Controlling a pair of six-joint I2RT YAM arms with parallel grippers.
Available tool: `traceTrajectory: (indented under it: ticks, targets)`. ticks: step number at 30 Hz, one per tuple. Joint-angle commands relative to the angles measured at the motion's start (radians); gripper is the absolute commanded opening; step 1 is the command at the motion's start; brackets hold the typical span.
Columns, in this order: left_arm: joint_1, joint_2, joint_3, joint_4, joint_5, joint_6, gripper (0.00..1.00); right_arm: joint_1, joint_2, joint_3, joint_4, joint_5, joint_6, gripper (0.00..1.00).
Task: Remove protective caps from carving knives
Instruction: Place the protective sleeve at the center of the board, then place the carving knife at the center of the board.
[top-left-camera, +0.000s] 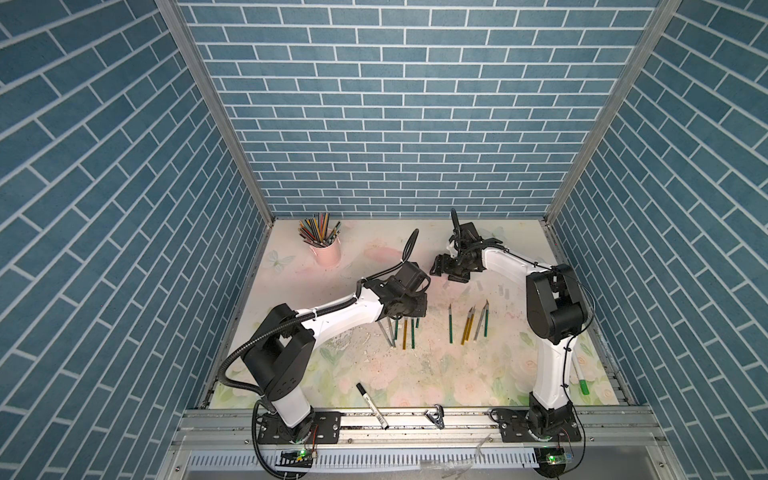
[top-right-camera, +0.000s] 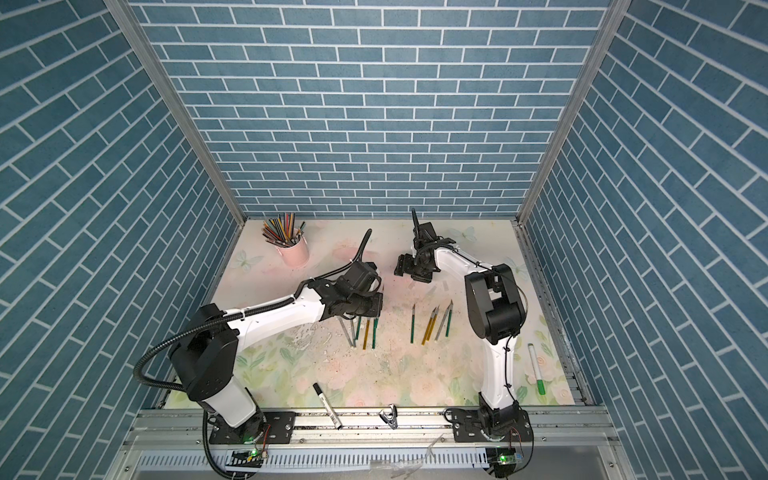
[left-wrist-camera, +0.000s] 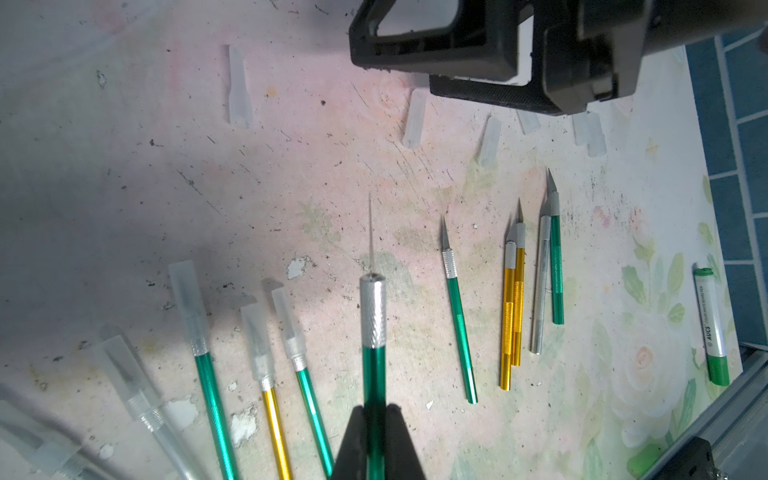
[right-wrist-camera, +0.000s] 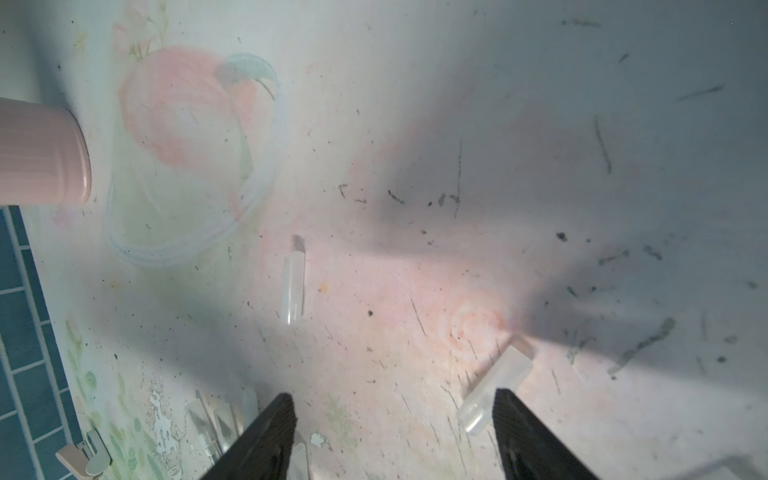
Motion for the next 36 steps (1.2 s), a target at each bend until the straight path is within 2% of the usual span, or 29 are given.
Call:
traceTrajectory:
  ticks: [1,18,28,36]
  targets:
    - [0.002,0.030,0.015,0.000,-0.005,-0.016,0.07,0.004,-0.066,-0.027,-0.003,0.009,-0.005,0.77]
    - [-0.099,0.185,0.174,-0.111,-0.112,-0.113,0.10,-0.062,-0.272,-0.230,0.042,0.015,-0.006,0.78]
    - [-0.136,0.281,0.242,-0.133,-0.121,-0.169,0.17,-0.128,-0.397,-0.367,0.047,0.009,-0.023,0.80]
    - [-0.142,0.314,0.274,-0.163,-0.137,-0.198,0.23,-0.152,-0.448,-0.418,0.024,-0.001,-0.051,0.86]
